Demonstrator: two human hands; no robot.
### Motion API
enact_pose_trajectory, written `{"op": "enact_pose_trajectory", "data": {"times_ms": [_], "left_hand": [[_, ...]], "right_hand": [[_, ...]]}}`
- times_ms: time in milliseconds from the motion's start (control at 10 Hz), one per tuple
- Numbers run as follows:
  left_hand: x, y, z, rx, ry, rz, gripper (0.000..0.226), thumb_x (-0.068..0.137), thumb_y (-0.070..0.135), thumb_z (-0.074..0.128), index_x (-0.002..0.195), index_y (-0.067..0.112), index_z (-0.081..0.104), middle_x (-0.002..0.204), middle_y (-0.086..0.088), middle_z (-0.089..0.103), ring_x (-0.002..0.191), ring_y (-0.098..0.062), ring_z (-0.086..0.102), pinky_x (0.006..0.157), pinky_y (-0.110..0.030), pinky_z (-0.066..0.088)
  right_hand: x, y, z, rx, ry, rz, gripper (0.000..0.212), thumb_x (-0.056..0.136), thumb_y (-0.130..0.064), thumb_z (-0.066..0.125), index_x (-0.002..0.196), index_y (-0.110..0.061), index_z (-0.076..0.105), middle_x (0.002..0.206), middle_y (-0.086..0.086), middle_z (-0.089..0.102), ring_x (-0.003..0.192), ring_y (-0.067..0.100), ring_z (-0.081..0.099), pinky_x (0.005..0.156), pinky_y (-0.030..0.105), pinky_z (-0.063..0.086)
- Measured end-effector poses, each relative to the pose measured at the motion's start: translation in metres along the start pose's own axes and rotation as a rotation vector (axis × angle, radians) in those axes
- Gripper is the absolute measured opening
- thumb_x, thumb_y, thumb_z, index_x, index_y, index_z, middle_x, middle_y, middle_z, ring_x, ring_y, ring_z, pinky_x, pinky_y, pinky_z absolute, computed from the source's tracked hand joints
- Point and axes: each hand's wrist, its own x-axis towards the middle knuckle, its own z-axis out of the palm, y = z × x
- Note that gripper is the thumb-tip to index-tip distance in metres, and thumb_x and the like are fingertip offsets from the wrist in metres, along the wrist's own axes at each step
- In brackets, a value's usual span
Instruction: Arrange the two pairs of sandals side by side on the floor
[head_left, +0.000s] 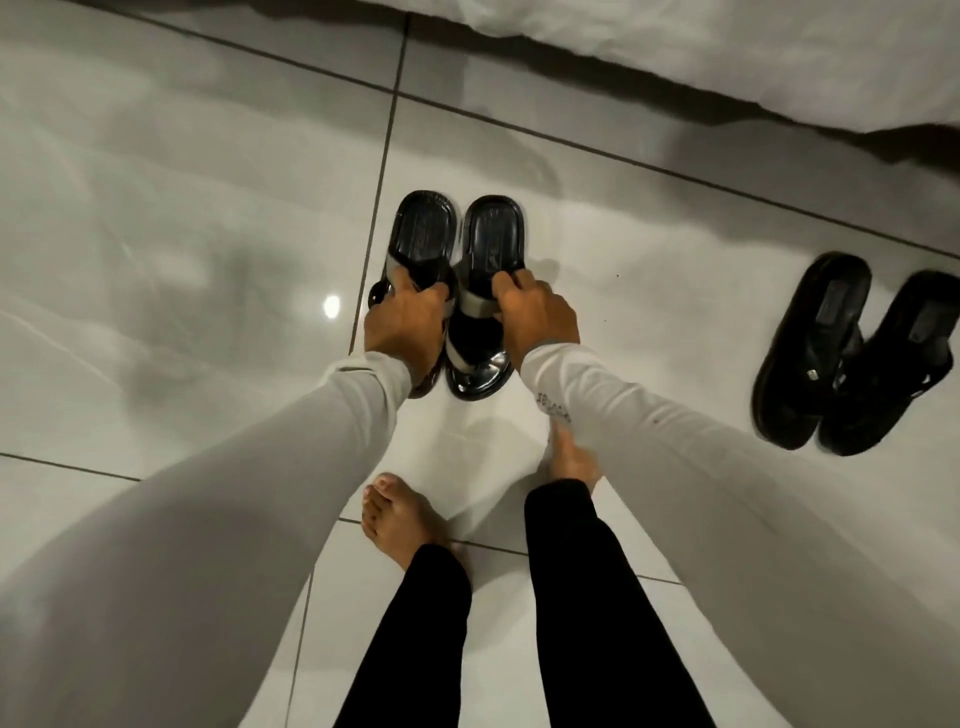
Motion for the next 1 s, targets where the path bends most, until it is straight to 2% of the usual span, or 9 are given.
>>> {"op": "enact_pose_trajectory", "data": {"times_ms": [100, 200, 300, 400, 600, 800, 900, 1000], "left_hand": [[0.014, 0.018, -0.017, -0.032, -0.001, -0.024, 0.031, 0.100, 0.030, 0.049, 0.129, 0.020, 0.055, 0.145, -0.019, 0.041, 0.109, -0.042, 0.062, 0.091, -0.045, 0.052], [0.020, 0.035, -0.033, -0.071, -0.005, -0.036, 0.036, 0.100, 0.032, 0.048, 0.134, 0.022, 0.053, 0.149, -0.017, 0.037, 0.119, -0.043, 0.057, 0.096, -0.046, 0.049], [0.024, 0.049, -0.041, -0.036, 0.012, 0.005, 0.037, 0.099, 0.031, 0.050, 0.134, 0.019, 0.052, 0.146, -0.016, 0.038, 0.119, -0.042, 0.056, 0.095, -0.047, 0.051], [0.031, 0.054, -0.042, -0.064, 0.018, 0.021, 0.040, 0.097, 0.031, 0.053, 0.135, 0.019, 0.052, 0.145, -0.017, 0.037, 0.119, -0.045, 0.055, 0.099, -0.049, 0.050], [0.027, 0.059, -0.038, -0.067, 0.087, 0.017, 0.036, 0.094, 0.028, 0.055, 0.128, 0.014, 0.054, 0.141, -0.020, 0.041, 0.114, -0.048, 0.056, 0.090, -0.052, 0.049], [0.012, 0.064, -0.038, 0.081, 0.146, 0.053, 0.040, 0.099, 0.027, 0.047, 0.137, 0.012, 0.049, 0.143, -0.022, 0.044, 0.117, -0.044, 0.055, 0.093, -0.055, 0.047], [-0.001, 0.065, -0.043, 0.178, 0.143, 0.090, 0.051, 0.100, 0.031, 0.046, 0.148, 0.016, 0.040, 0.152, -0.021, 0.038, 0.126, -0.045, 0.051, 0.098, -0.055, 0.046], [-0.014, 0.068, -0.043, 0.256, 0.156, 0.118, 0.060, 0.101, 0.038, 0.043, 0.156, 0.018, 0.029, 0.160, -0.022, 0.028, 0.139, -0.043, 0.041, 0.104, -0.055, 0.042]], "right_hand": [[0.013, 0.016, -0.012, 0.023, 0.014, 0.028, 0.034, 0.094, -0.019, 0.051, 0.128, -0.013, 0.049, 0.128, 0.017, 0.054, 0.111, 0.040, 0.059, 0.083, 0.046, 0.051], [0.022, 0.032, -0.021, 0.048, 0.044, 0.042, 0.033, 0.095, -0.021, 0.049, 0.126, -0.013, 0.048, 0.128, 0.019, 0.053, 0.111, 0.042, 0.058, 0.083, 0.048, 0.051], [0.028, 0.045, -0.031, 0.036, 0.083, 0.047, 0.031, 0.092, -0.016, 0.052, 0.123, -0.012, 0.049, 0.124, 0.019, 0.054, 0.108, 0.042, 0.059, 0.082, 0.048, 0.053], [0.031, 0.050, -0.041, 0.043, 0.065, 0.054, 0.035, 0.093, -0.017, 0.051, 0.127, -0.012, 0.049, 0.130, 0.019, 0.053, 0.112, 0.041, 0.058, 0.084, 0.046, 0.051], [0.022, 0.046, -0.049, 0.013, 0.033, 0.042, 0.040, 0.092, -0.018, 0.051, 0.132, -0.013, 0.047, 0.134, 0.018, 0.052, 0.114, 0.041, 0.057, 0.090, 0.047, 0.047], [-0.003, 0.047, -0.046, 0.006, 0.101, 0.059, 0.049, 0.088, -0.016, 0.061, 0.135, -0.012, 0.046, 0.133, 0.017, 0.054, 0.119, 0.038, 0.055, 0.094, 0.047, 0.046], [-0.019, 0.048, -0.050, -0.010, 0.090, 0.086, 0.057, 0.090, -0.018, 0.062, 0.143, -0.012, 0.040, 0.143, 0.020, 0.047, 0.129, 0.039, 0.049, 0.100, 0.049, 0.045], [-0.031, 0.049, -0.055, -0.007, 0.085, 0.118, 0.065, 0.093, -0.024, 0.059, 0.150, -0.014, 0.030, 0.154, 0.022, 0.035, 0.142, 0.039, 0.035, 0.109, 0.051, 0.039]]}}
